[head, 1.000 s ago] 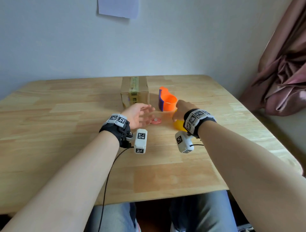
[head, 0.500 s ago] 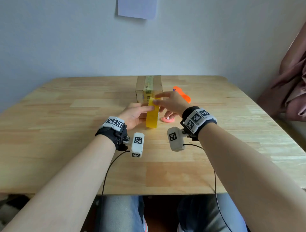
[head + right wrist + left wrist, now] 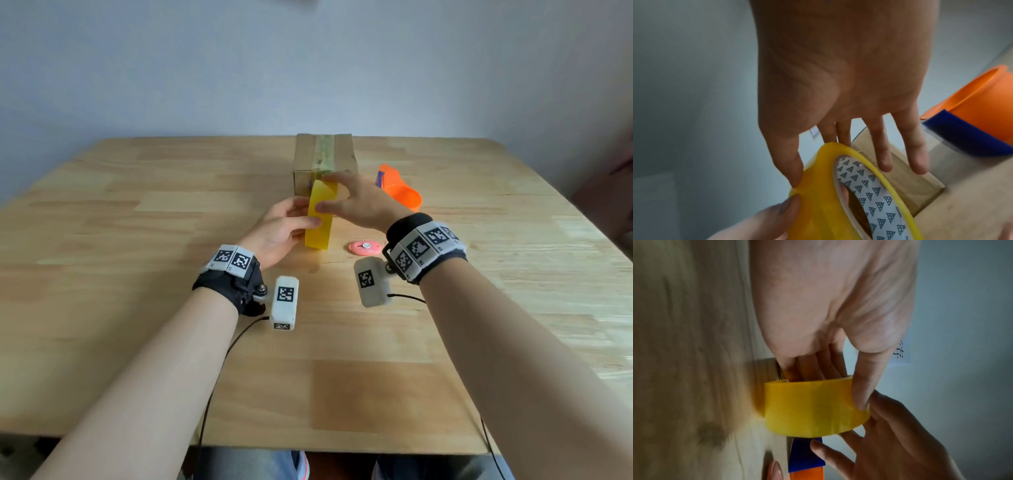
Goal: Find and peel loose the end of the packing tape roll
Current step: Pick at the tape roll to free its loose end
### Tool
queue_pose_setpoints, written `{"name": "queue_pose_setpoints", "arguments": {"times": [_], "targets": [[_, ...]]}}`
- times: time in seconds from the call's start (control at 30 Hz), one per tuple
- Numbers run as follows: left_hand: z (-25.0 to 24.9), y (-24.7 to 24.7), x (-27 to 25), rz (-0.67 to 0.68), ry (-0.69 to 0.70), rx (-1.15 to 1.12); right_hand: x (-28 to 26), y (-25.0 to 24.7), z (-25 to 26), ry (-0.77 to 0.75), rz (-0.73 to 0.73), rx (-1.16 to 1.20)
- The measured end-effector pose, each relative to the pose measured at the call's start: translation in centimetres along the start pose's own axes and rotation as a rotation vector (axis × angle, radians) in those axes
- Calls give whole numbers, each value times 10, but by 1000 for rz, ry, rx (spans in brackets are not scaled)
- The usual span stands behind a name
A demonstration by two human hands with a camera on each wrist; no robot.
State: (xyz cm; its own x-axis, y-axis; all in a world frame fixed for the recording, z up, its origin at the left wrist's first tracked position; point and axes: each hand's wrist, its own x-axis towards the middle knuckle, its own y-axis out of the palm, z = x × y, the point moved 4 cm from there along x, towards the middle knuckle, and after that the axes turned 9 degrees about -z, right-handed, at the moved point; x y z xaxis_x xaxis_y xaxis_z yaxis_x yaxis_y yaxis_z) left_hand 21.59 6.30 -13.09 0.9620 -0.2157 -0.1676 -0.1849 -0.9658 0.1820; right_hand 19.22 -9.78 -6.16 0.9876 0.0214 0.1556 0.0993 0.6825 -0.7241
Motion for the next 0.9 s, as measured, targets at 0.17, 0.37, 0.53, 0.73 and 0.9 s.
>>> {"name": "queue_pose_setpoints", "arguments": {"times": [0.17,0.37,0.53,0.73,0.9], "targets": [[-7,8,14,33,1,20,14,-7,-7,-55,-102,26],[-21,24,19,112,-39,124,21,-14,-11,-113,-176,84],[-25,32,19,165,-49,265,20,-17,-14,-22,-91,121],[-28,36,19,198,-68,366,16,-19,-2,-58,-57,45],[-28,35,17,210,-66,394,13,-20,-2,-42,-37,24]]}}
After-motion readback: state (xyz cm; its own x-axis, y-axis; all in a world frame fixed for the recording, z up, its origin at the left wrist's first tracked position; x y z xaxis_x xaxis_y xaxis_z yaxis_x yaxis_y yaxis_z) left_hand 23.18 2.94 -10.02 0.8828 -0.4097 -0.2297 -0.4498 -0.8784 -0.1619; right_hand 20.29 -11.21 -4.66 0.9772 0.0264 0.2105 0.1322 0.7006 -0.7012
